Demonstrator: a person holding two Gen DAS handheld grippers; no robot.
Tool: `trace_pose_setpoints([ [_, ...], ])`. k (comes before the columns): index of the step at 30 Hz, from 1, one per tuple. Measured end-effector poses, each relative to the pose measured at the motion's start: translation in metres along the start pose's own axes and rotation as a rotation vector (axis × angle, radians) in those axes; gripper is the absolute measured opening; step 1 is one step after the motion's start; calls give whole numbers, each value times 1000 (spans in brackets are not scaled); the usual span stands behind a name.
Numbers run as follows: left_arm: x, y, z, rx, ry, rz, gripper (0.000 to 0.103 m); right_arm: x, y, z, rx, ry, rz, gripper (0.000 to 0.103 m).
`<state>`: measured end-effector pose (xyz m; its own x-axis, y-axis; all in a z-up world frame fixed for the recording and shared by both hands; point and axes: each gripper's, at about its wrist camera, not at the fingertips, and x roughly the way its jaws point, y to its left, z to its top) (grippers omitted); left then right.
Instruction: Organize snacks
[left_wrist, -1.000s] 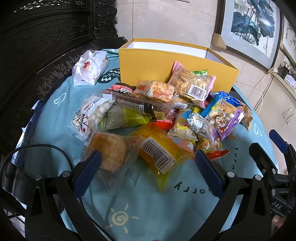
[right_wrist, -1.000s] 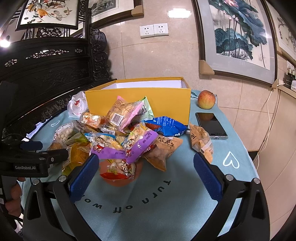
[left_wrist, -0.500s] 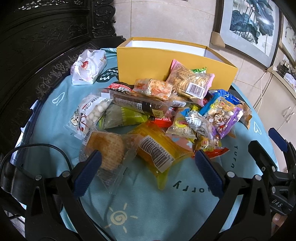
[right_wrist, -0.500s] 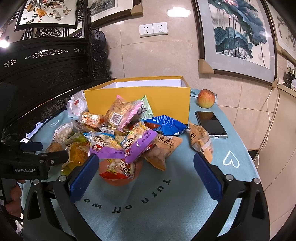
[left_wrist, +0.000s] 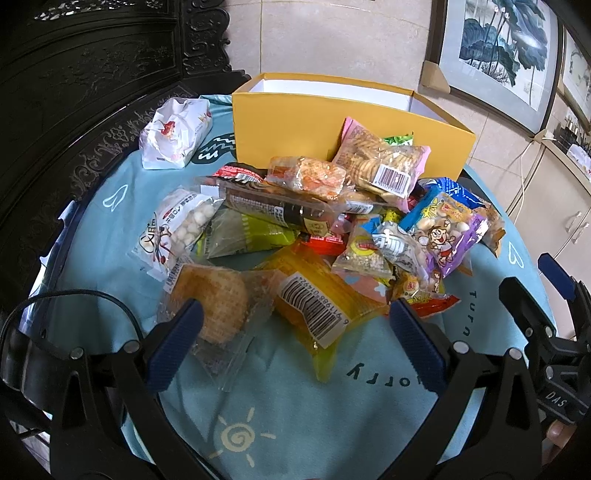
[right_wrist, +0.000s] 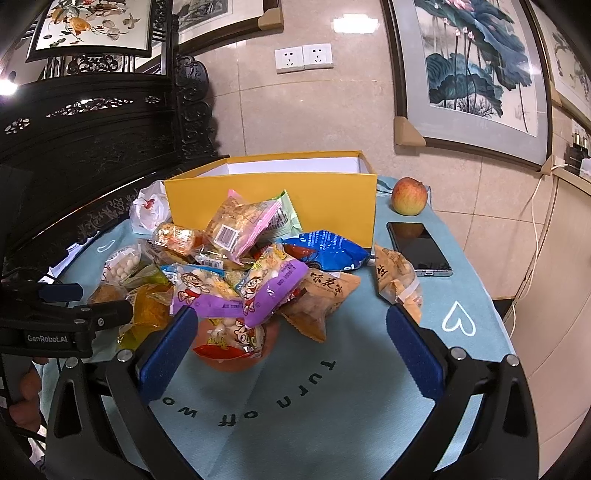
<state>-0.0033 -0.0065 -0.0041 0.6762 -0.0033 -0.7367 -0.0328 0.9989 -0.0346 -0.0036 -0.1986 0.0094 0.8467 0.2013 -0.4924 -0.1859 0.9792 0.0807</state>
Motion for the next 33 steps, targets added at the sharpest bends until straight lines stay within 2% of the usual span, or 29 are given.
trace_pose_setpoints([
  [3, 0, 1, 3, 9, -5, 1, 101, 2, -3, 1, 2, 5, -5, 102],
  [6, -7, 8, 7, 21, -50, -16, 101, 0, -9, 3, 4, -4, -8, 102],
  [9, -5, 17, 9, 16, -50, -26, 101, 2, -18, 4, 28, 2, -7, 102],
  [15, 13, 28, 25, 0, -11, 3, 101, 17, -31, 7, 48, 38, 9, 102],
  [21, 28, 38, 40, -46, 45, -32, 101, 26, -43, 13, 64, 36, 21, 102],
  [26, 31, 55, 26, -60, 119, -73, 101, 33, -49, 14, 89, 57, 88, 102],
  [28, 35, 57, 17, -41, 146, -51, 101, 37, -48, 13, 91, 65, 109, 102],
  [30, 40, 60, 13, -36, 154, -64, 101, 41, -46, 14, 89, 75, 125, 102],
  [33, 46, 60, 13, -32, 151, -41, 101, 44, -43, 14, 86, 91, 142, 102],
])
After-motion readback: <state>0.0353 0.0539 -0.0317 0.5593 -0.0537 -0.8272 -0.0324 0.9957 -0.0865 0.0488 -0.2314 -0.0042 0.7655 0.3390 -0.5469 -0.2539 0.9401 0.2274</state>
